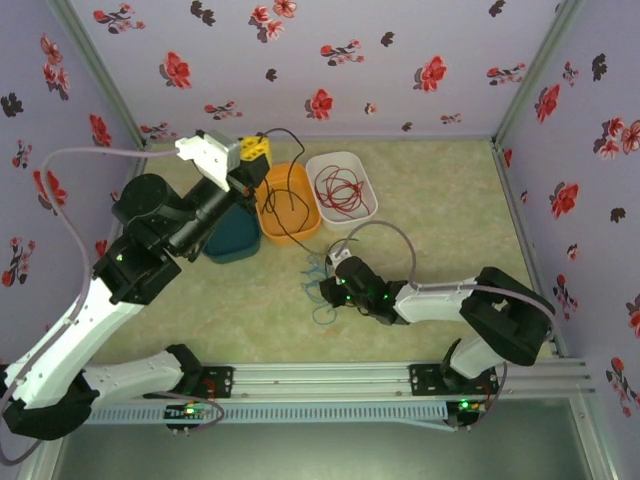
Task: Untangle the cables
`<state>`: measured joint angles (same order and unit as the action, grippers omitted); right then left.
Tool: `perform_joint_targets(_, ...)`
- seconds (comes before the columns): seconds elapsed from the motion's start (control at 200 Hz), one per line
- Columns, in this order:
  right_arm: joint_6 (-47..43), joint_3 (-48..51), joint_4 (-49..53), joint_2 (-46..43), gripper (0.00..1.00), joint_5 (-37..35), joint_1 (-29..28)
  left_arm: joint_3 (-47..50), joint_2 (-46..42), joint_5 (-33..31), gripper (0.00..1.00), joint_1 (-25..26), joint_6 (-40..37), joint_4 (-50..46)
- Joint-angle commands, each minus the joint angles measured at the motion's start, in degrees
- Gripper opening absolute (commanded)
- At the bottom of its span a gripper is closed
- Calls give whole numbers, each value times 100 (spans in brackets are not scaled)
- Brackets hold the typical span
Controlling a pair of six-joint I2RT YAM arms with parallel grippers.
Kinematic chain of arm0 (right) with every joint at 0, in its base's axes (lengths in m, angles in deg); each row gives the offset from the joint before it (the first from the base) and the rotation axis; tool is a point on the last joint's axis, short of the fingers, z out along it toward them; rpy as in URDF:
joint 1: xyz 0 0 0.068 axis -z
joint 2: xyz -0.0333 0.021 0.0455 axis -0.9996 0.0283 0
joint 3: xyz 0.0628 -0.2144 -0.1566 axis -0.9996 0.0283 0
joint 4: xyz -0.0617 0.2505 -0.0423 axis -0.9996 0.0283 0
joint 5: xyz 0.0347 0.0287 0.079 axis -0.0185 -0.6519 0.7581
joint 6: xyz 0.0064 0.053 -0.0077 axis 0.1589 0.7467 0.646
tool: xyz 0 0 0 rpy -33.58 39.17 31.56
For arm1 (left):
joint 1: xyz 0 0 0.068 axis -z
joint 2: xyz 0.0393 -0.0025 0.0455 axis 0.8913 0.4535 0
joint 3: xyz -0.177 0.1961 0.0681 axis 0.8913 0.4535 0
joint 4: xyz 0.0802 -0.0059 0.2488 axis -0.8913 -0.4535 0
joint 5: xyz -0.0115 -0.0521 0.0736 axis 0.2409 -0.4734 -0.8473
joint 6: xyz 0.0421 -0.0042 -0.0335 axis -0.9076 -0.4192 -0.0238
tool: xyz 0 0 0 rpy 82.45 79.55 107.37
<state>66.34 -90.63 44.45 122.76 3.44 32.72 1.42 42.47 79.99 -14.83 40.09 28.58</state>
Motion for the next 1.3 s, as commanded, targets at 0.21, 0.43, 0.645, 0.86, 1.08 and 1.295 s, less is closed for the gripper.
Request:
perform_joint_targets(0.21, 386, 180, -96, 26, 3, -222, 13, -787, 148, -3, 0, -527, -335, -193)
perform_joint_targets(0.43, 331, 139, 342, -478, 33, -251, 13, -855, 593, 6, 0, -1108, -30, -255)
perform_joint_targets(0.645, 215, -28, 979, -1001, 61, -389, 12, -916, 1160, 141, 0, -1660, 244, -293)
perform_joint_targets(0.86, 233, -83, 1404, -1708, 76, -563, 12, -982, 1606, 173, 0, -2067, 382, -446)
perform_joint_targets(1.08, 217, -146, 2068, -2833, 99, -1196, 13, -918, 1931, 182, 0, -2263, 838, -606)
perform_joint_targets(1.295, 347, -335, 2751, -3517, 99, -2022, 14, -730, 2199, 246, 0, -2272, 1152, -724)
